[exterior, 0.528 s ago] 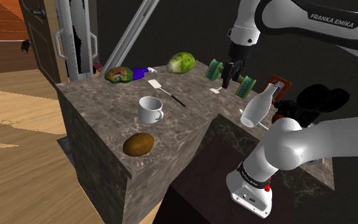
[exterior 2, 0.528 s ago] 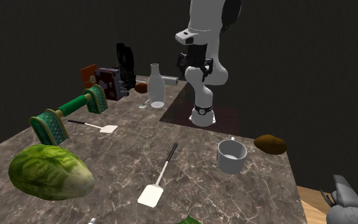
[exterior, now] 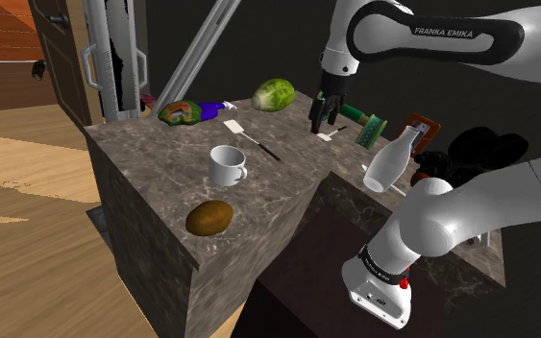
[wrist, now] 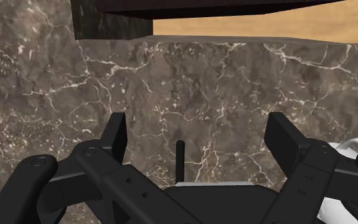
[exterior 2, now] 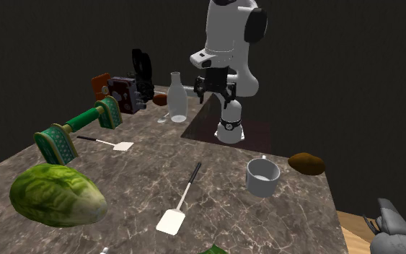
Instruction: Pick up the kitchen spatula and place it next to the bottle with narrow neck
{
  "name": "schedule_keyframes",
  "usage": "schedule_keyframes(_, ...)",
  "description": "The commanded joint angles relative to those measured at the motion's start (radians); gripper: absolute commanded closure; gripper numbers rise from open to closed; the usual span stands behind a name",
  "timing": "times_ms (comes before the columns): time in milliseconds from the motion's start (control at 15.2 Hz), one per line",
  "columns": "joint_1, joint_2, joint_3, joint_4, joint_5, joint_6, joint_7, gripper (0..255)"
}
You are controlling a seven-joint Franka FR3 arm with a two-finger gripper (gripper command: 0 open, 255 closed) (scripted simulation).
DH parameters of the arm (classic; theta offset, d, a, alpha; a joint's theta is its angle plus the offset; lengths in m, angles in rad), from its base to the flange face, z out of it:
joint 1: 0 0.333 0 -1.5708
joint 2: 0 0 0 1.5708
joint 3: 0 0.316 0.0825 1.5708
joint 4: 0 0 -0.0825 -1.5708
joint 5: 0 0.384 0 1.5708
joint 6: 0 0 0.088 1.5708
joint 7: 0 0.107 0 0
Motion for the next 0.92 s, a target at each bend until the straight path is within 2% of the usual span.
schedule_keyframes(0,-0.002,0.072,-0.015,0.018,0.001,0.062,-0.010,0)
schedule_keyframes(462,-0.001,0.327,-0.051,0.123,0.030,0.231,-0.041,0)
schedule_keyframes(858,-0.003,0.553,-0.070,0.265,0.076,0.330,-0.079,0)
